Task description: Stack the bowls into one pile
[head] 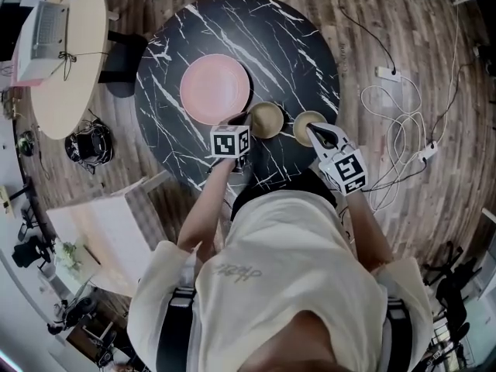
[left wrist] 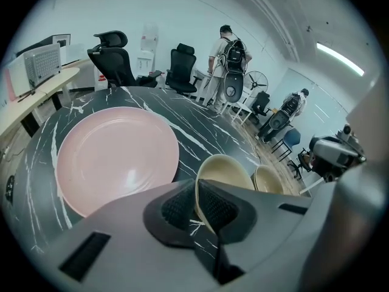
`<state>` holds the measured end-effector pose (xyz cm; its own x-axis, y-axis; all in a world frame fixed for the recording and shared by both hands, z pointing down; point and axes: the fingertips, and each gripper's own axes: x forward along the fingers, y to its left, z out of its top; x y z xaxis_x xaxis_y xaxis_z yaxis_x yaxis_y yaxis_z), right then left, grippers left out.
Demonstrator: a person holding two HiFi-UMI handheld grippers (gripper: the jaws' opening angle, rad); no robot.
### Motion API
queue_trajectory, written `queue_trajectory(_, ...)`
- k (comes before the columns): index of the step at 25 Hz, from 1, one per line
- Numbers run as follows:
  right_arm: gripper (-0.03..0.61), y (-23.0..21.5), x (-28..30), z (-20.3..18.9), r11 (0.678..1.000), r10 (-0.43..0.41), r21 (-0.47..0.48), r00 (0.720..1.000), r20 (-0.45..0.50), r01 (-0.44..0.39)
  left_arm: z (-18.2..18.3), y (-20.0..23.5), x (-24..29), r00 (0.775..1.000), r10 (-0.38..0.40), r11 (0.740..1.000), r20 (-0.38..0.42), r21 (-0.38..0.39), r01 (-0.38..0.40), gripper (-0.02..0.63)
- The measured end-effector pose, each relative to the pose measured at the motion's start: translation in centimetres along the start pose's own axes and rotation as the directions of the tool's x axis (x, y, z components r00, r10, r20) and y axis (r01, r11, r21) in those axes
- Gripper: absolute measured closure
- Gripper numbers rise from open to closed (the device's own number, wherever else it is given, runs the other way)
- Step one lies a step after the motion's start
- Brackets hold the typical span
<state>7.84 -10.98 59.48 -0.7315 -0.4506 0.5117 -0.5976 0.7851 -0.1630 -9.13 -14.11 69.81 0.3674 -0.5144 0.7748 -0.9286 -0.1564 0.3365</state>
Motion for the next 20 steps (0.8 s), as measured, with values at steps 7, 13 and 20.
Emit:
queue_trajectory(7, 0.572, -0.1, -1.7, -0.2, 1.000, -0.029, 0.004, 0.999, 0.029, 0.029, 0.9, -1.6, -1.7, 1.000, -0.006, 0.999, 0.021, 0.041, 0.005, 0.581)
queue_trajectory(13, 0.572, -1.1, -3.4, -1.3, 0.997, -0.072, 0.025, 0.996, 0.052, 0.071, 2.0, -4.9, -1.9, 0.998, -0.061, 0.995, 0.031, 0.078, 0.058, 0.581)
queue_trajectory(20, 0.573, -2.2, -5.5, -2.6, 0.990, -0.128, 0.061, 0.990, 0.064, 0.125, 2.7, -8.5, -1.0, 0.993, -0.116, 0.985, 0.014, 0.134, 0.113, 0.581)
